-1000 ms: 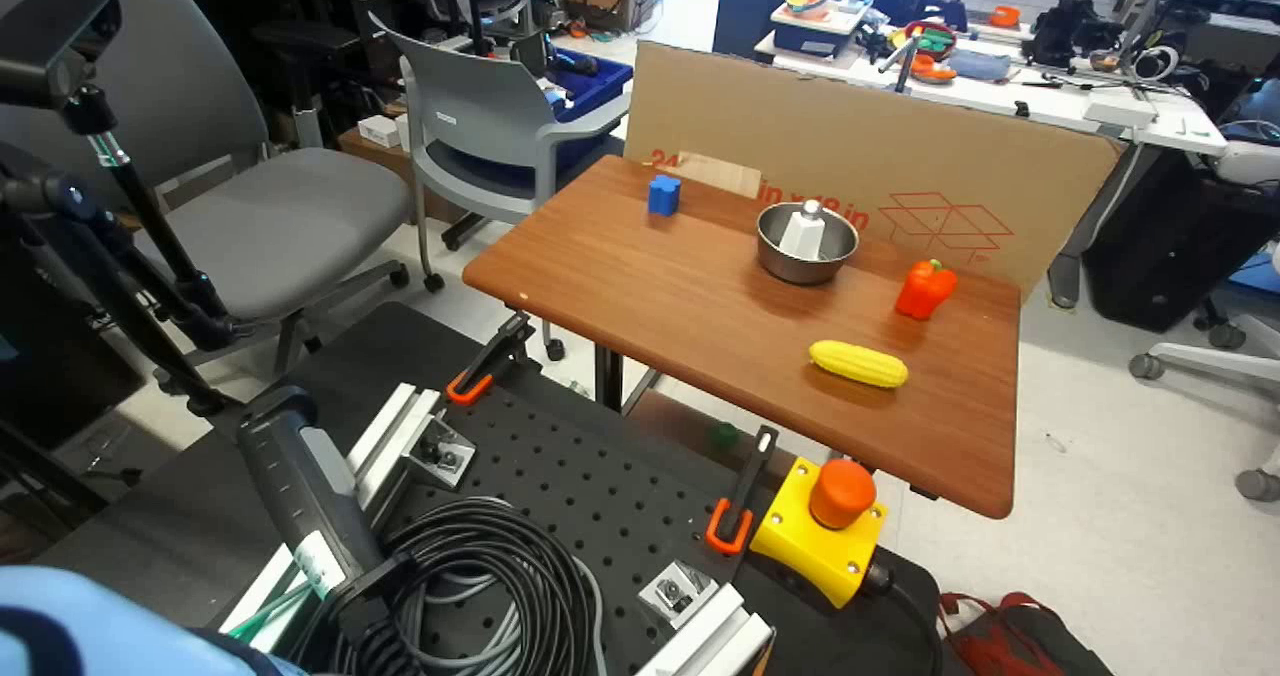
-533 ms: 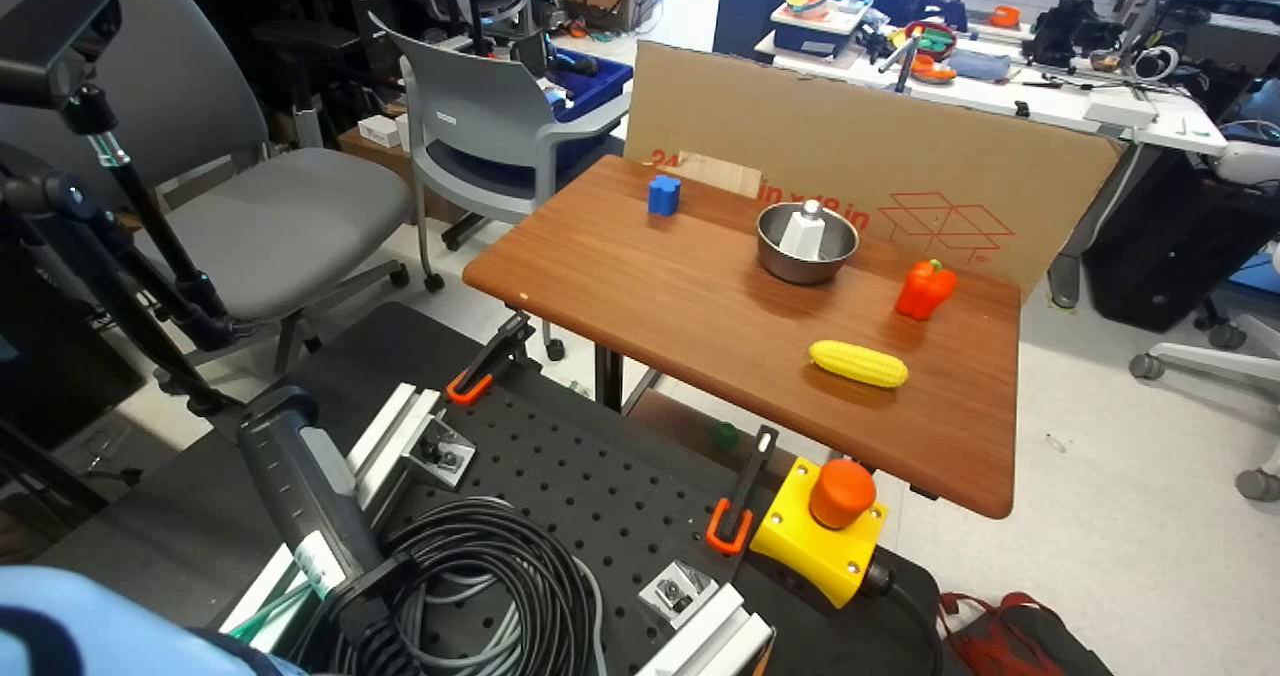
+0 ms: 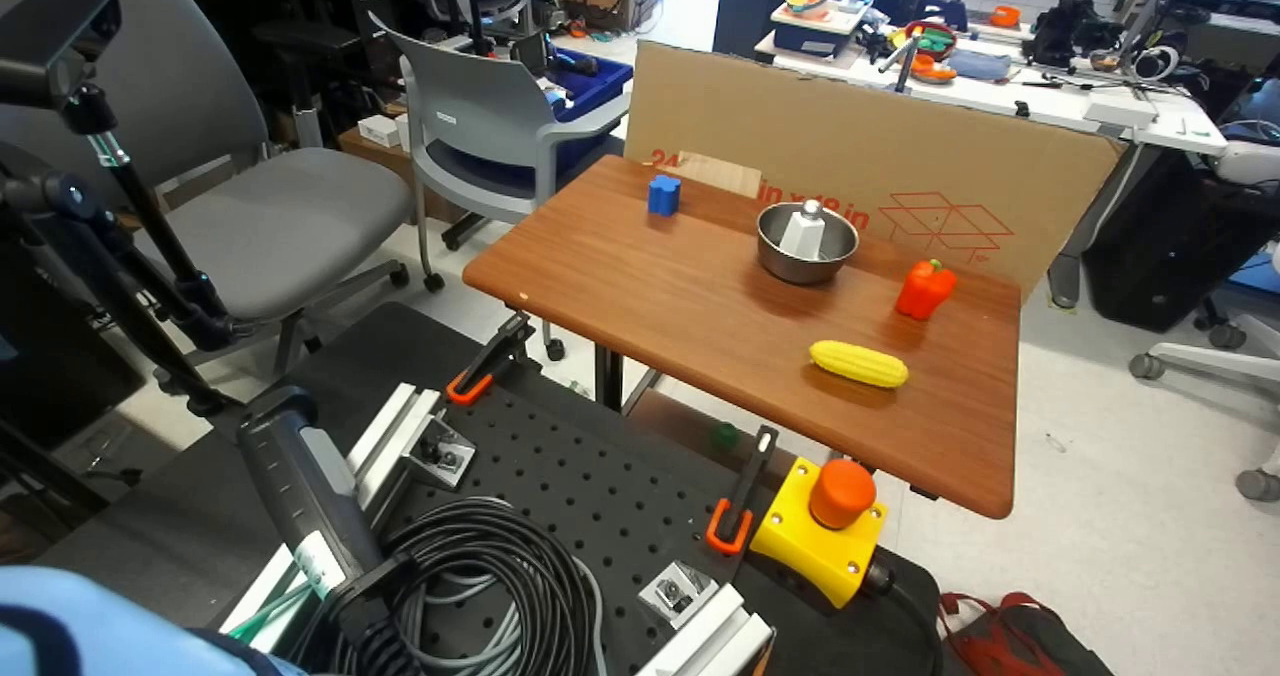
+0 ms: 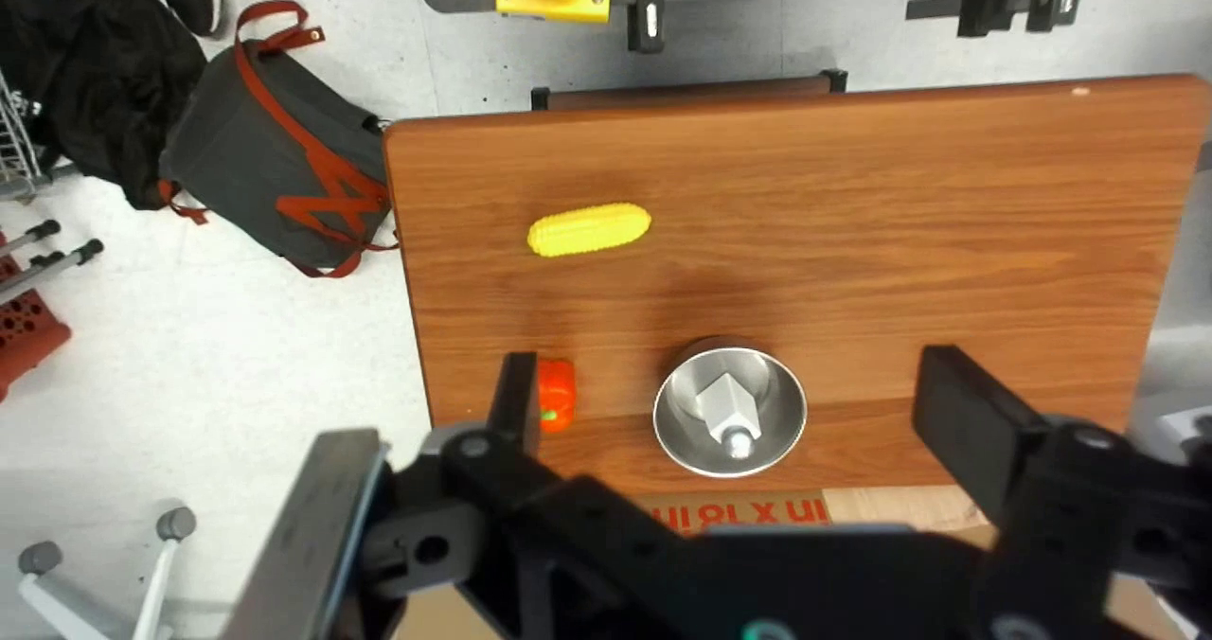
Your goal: Pick up the orange bell pepper plush toy and put it at the center of the table
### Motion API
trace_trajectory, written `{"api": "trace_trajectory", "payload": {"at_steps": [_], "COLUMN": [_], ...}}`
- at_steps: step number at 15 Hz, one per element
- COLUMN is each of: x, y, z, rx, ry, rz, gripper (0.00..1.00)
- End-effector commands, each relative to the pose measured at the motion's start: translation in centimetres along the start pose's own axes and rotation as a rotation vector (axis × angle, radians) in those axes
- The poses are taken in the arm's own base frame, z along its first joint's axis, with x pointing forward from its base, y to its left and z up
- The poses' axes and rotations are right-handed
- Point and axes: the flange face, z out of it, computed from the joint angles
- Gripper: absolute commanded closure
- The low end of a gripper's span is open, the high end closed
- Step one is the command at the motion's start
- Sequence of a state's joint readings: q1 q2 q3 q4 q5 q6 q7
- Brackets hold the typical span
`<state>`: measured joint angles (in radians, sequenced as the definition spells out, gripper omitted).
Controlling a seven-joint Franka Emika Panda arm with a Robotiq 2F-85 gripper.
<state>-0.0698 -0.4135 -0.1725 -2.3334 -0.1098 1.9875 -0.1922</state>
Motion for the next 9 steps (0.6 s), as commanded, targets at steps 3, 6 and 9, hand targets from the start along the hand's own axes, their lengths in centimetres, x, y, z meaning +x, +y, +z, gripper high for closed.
{"api": "trace_trajectory", "payload": {"at_steps": [3, 6, 9], "x": [7.8, 10.6, 12.9], "y": [0.3, 1.7, 3.3], "z": [6.5, 9.2, 11.0], "rx": [-0.056, -0.05, -0.05], "ry": [0.005, -0.038, -0.065], "rz": [0.031, 0.039, 0.041], "gripper": [0.0, 0.0, 0.0]}}
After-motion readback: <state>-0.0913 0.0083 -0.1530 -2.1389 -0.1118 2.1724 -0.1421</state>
